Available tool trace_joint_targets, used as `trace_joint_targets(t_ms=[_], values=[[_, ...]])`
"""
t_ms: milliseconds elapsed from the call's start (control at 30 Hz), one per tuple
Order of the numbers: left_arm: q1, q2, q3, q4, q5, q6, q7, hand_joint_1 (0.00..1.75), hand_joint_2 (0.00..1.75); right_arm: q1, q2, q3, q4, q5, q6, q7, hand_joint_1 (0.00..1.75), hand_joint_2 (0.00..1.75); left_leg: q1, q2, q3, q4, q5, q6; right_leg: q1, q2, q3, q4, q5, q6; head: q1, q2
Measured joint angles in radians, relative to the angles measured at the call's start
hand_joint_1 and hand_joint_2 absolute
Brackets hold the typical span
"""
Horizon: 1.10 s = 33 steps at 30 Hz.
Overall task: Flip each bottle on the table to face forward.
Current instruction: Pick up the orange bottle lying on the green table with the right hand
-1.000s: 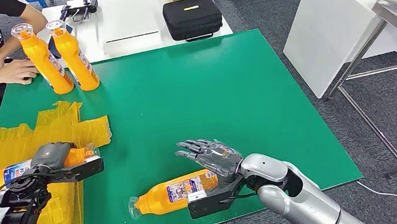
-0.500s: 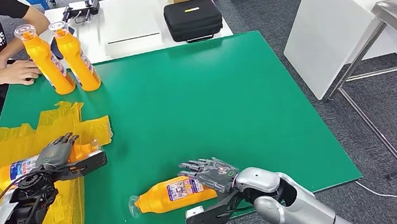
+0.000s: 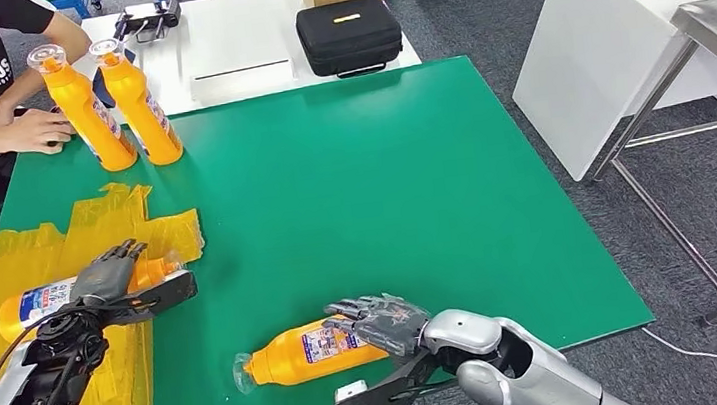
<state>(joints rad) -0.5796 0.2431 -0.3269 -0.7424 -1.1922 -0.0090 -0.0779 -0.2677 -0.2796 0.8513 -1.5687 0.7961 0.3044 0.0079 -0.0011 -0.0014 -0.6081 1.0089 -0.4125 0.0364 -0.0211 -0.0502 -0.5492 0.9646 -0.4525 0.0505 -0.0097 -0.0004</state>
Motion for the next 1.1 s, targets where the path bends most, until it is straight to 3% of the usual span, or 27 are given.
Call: trace_joint_targets(t_ms=[100, 267, 333, 400, 467, 533, 567, 667, 700, 967, 1100], values=[[0.009, -0.012, 0.013, -0.015, 0.096, -0.013, -0.047, 0.00, 0.00, 0.001, 0.001, 0.004, 0.008, 0.009, 0.004, 0.019, 0.00, 1.75, 0.000, 0.000, 0.000, 0.000, 0.000, 0.000, 0.000, 0.000, 0.000, 0.000, 0.000, 0.000, 0.000, 0.000], [0.016, -0.016, 0.018, -0.036, 0.138, -0.018, -0.057, 0.00, 0.00, 0.001, 0.002, 0.007, 0.015, 0.020, 0.003, 0.029, 0.00, 1.75, 0.000, 0.000, 0.000, 0.000, 0.000, 0.000, 0.000, 0.000, 0.000, 0.000, 0.000, 0.000, 0.000, 0.000], [0.049, -0.026, 0.023, -0.150, 0.275, -0.033, -0.081, 0.00, 0.87, -0.002, 0.012, 0.019, 0.047, 0.065, -0.015, 0.069, 0.00, 1.75, 0.000, 0.000, -0.001, 0.000, 0.000, 0.000, 0.000, 0.000, -0.001, 0.000, 0.000, 0.000, 0.000, 0.000], [0.119, -0.037, 0.035, -0.385, 0.535, -0.067, -0.150, 0.00, 1.75, -0.007, 0.031, 0.031, 0.110, 0.177, -0.053, 0.153, 0.00, 1.75, 0.000, 0.001, -0.002, 0.000, 0.000, 0.000, 0.000, 0.000, -0.002, 0.000, 0.000, 0.000, 0.000, 0.000], [0.179, -0.041, 0.054, -0.576, 0.734, -0.098, -0.220, 0.00, 1.75, -0.007, 0.046, 0.032, 0.154, 0.276, -0.074, 0.210, 0.00, 1.75, 0.000, 0.002, -0.002, 0.000, -0.001, 0.000, 0.000, 0.001, -0.002, 0.000, 0.000, 0.000, 0.000, 0.000], [0.216, -0.046, 0.074, -0.677, 0.824, -0.123, -0.255, 0.00, 1.75, -0.004, 0.055, 0.024, 0.171, 0.315, -0.070, 0.217, 0.00, 1.75, 0.000, 0.004, 0.000, 0.000, -0.002, -0.001, 0.000, 0.003, -0.002, 0.000, 0.000, 0.000, 0.000, 0.000], [0.234, -0.050, 0.086, -0.722, 0.865, -0.138, -0.268, 0.00, 1.75, -0.002, 0.061, 0.019, 0.179, 0.330, -0.066, 0.217, 0.23, 1.75, 0.001, 0.004, 0.001, 0.000, -0.002, -0.002, 0.000, 0.004, -0.002, -0.001, 0.000, -0.001, 0.000, 0.000], [0.277, -0.069, 0.124, -0.841, 0.966, -0.185, -0.299, 0.00, 1.75, 0.000, 0.076, -0.002, 0.207, 0.350, -0.060, 0.215, 1.49, 1.75, 0.002, 0.004, 0.006, -0.001, -0.005, -0.004, 0.001, 0.005, -0.005, -0.001, -0.002, -0.004, 0.000, 0.000], [0.288, -0.077, 0.135, -0.875, 0.984, -0.195, -0.305, 0.00, 1.75, 0.000, 0.081, -0.009, 0.218, 0.352, -0.060, 0.214, 1.70, 1.75, 0.003, 0.004, 0.007, -0.001, -0.006, -0.005, 0.001, 0.006, -0.006, -0.001, -0.004, -0.006, 0.000, 0.000], [0.328, -0.118, 0.167, -1.026, 0.983, -0.209, -0.305, 0.00, 1.75, 0.000, 0.111, -0.052, 0.279, 0.351, -0.067, 0.191, 1.75, 1.75, 0.004, 0.011, 0.012, -0.001, -0.003, -0.007, 0.004, 0.010, -0.004, -0.002, 0.001, -0.011, 0.000, 0.000], [0.346, -0.130, 0.173, -1.058, 0.973, -0.207, -0.298, 0.00, 1.75, 0.011, 0.119, -0.083, 0.284, 0.326, -0.122, 0.181, 1.75, 1.75, 0.005, 0.011, 0.012, -0.001, 0.000, -0.005, 0.005, 0.010, -0.004, -0.002, 0.004, -0.013, 0.000, 0.000]])
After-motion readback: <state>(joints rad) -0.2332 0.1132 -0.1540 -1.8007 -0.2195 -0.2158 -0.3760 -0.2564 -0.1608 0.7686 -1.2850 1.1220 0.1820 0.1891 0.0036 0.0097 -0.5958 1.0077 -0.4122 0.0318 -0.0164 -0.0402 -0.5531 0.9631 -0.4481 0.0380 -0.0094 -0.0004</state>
